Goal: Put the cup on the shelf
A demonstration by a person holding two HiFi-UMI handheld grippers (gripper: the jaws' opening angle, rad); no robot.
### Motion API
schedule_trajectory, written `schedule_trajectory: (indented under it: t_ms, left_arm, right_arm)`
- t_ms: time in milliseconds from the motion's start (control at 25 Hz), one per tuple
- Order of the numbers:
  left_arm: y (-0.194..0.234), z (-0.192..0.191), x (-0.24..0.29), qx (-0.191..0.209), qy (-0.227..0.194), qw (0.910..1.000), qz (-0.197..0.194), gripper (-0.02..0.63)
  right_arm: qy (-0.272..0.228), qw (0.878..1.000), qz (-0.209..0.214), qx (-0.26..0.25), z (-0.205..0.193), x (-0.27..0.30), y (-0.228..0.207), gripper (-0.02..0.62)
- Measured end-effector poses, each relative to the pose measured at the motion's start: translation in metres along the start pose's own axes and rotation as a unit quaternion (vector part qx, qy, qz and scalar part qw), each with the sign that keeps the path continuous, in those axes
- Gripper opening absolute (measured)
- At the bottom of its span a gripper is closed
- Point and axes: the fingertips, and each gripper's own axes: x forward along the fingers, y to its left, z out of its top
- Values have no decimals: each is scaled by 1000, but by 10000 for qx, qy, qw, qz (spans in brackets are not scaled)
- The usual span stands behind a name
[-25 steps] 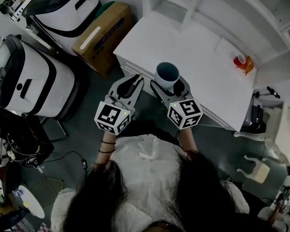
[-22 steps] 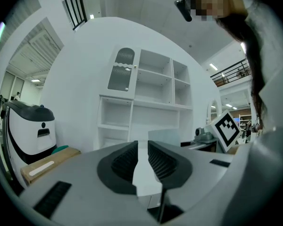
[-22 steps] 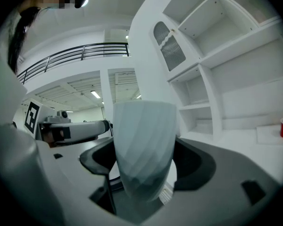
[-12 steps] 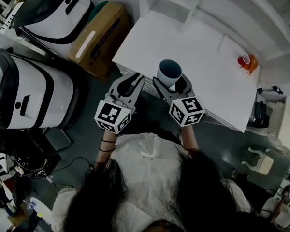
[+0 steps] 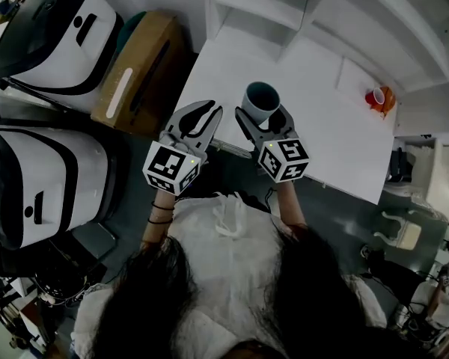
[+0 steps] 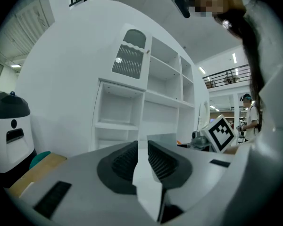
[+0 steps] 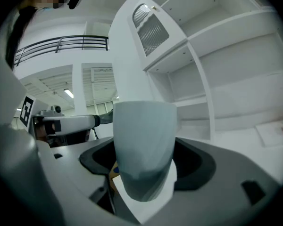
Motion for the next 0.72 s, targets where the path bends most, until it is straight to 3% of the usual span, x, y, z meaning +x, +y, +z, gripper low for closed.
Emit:
schedule_trajectory:
  t_ms: [480, 720]
  left_arm:
    - [54, 4, 37, 25, 134, 9992, -378, 75]
    - [72, 8, 56, 81, 195, 9982, -558, 75]
  right_arm:
    - [-134, 9977, -613, -239, -10, 95, -56, 339]
    - [-47, 9964, -845, -9, -16, 140, -95, 339]
